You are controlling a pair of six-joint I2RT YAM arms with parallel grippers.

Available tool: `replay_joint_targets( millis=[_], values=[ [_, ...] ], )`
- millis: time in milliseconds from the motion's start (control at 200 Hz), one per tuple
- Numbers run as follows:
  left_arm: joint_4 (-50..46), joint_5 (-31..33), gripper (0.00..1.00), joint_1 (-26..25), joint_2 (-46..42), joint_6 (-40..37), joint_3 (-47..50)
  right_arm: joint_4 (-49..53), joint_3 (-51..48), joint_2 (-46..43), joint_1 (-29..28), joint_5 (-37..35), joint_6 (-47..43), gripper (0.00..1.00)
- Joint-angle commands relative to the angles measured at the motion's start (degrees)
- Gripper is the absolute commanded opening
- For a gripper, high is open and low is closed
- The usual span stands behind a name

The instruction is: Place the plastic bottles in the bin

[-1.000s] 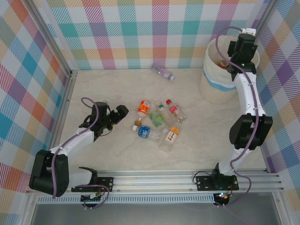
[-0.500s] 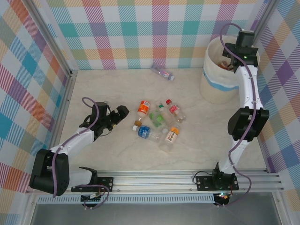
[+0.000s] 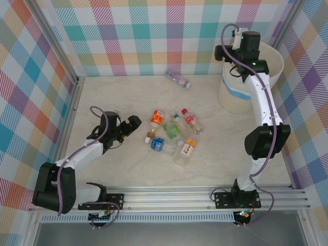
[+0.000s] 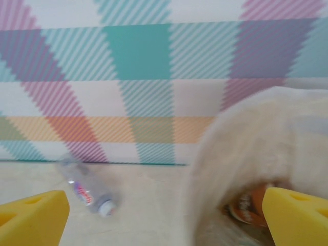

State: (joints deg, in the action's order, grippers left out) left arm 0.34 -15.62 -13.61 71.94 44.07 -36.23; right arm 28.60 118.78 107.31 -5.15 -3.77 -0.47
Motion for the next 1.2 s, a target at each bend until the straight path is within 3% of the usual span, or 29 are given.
replay_joint_targets(
  millis=[0, 265, 485, 635, 965, 1195],
  values=[
    [1.6, -1.2, 1.00, 0.8, -0.6, -0.9, 0.9, -3.3, -0.6, 1.4, -2.0, 8.1, -1.6, 0.97],
    [4.2, -4.1, 1.00, 0.8, 1.1, 1.5, 1.8, 1.4, 6.4, 15.4, -5.4, 18.3, -6.2, 0.97],
    [3.5, -0.5, 1.00, 0.9, 1.4, 1.1, 1.8, 7.5, 18.9, 29.8, -6.1, 17.9, -8.7, 0.97],
    [4.1, 2.4, 1.00, 0.9, 2.2, 1.9, 2.0, 8.2, 25.1, 37.0, -6.2, 20.2, -5.7, 0.97],
    [4.5, 2.1, 1.00, 0.9, 5.4, 2.0, -0.1, 4.4, 32.0, 48.1, -6.2, 23.7, 9.2, 0.98],
    [4.2, 2.4, 1.00, 1.1, 6.9, 1.0, -0.8, 1.0, 32.5, 52.0, -6.7, 26.2, 14.6, 0.98]
  ],
)
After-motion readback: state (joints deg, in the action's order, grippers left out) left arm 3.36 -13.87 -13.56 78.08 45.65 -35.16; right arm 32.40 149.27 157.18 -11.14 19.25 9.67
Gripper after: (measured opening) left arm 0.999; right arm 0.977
